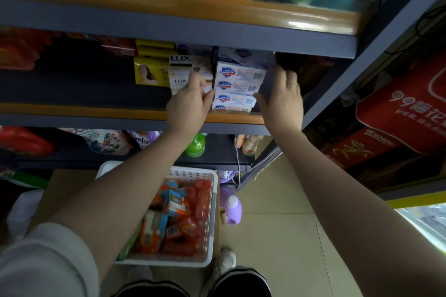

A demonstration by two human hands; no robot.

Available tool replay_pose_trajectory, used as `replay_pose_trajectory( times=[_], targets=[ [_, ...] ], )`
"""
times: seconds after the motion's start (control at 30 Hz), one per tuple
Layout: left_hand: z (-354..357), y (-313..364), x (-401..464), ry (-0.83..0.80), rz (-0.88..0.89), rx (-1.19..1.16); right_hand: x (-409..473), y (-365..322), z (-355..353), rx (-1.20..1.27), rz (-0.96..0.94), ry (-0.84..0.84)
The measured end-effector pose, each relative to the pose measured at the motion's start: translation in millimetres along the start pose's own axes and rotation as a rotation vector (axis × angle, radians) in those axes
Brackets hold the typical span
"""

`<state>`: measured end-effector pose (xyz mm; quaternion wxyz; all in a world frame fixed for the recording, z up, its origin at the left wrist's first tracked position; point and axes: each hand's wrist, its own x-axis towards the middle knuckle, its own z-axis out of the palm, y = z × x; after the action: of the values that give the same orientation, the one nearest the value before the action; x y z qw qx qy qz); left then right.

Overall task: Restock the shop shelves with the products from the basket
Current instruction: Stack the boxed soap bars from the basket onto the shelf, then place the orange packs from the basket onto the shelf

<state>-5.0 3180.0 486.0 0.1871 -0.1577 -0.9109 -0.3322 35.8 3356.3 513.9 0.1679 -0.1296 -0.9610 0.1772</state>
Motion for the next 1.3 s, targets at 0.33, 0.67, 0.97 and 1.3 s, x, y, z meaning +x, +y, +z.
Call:
replay_pose_trajectory(
  times=[0.33,0.67,0.97,1.3],
  targets=[
    [-67,-132,-165,-1.252,0.004,0.468,-179,-38,114,-0.242,-0.198,-1.090],
    [-33,-192,-180,-1.052,0.044,0.324,-257,-42,223,-0.182,0.202,-0.917],
    [40,-159,-173,-1.058,0.229,0.214,-251,-22,193,-0.011,0.147,-0.742],
    [123,-94,-228,-1.147,-0.640,0.041,-211,67,115,0.887,0.871,-0.505]
  ],
)
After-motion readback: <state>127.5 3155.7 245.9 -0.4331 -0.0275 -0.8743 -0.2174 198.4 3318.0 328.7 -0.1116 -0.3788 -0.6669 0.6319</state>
